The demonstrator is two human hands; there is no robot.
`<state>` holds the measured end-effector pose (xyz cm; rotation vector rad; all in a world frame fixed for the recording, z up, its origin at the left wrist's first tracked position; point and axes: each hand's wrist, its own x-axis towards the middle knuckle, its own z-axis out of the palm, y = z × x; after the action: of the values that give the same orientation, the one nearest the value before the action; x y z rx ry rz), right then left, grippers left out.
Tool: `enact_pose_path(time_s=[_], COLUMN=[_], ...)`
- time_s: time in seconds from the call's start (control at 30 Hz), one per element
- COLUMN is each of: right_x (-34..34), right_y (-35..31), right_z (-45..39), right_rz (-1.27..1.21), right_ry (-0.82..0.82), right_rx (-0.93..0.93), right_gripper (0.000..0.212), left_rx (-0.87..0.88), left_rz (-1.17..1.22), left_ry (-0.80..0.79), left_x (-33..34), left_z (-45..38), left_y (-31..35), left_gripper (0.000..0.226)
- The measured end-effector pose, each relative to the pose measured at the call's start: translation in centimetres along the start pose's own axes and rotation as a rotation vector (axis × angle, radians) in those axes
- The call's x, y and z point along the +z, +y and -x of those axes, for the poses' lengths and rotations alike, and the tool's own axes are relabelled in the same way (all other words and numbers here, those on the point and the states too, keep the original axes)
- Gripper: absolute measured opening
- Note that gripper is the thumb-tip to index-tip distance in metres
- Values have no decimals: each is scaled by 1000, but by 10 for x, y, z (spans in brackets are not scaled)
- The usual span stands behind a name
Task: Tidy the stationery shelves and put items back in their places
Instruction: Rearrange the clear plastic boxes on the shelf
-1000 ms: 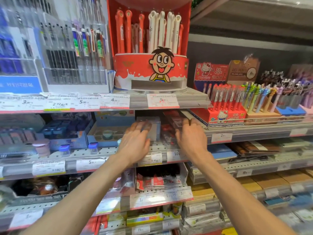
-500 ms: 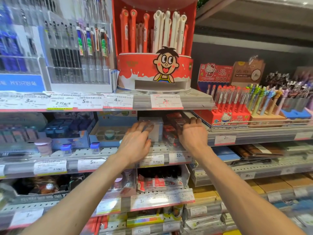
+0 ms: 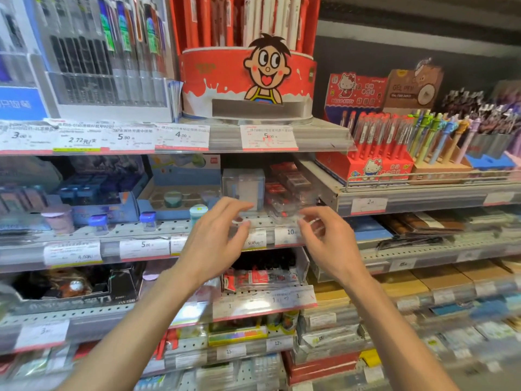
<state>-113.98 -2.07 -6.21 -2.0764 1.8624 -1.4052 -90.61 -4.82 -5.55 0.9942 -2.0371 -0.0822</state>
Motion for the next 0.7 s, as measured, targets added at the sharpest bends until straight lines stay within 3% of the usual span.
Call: enact_pose_path(time_s=[0.13, 0.3, 0.43, 0.7], right_x=[4, 26, 54, 106], right_y=[14, 50, 75, 96], right_z=[36, 67, 69, 40], right_rz=[-156, -151, 2, 236], right_ry=[-143, -333, -465, -644], right_rx=[80, 139, 52, -137], right_gripper=[13, 11, 15, 43], left_rx=[-36, -174, -295, -391], left_rz=[61, 32, -79, -311], left_ry=[-23, -156, -297, -481], left_x=[11, 42, 69, 106], left_z=[41, 92, 104, 88], left_y=[2, -28, -51, -64], left_gripper=[22, 21, 33, 50])
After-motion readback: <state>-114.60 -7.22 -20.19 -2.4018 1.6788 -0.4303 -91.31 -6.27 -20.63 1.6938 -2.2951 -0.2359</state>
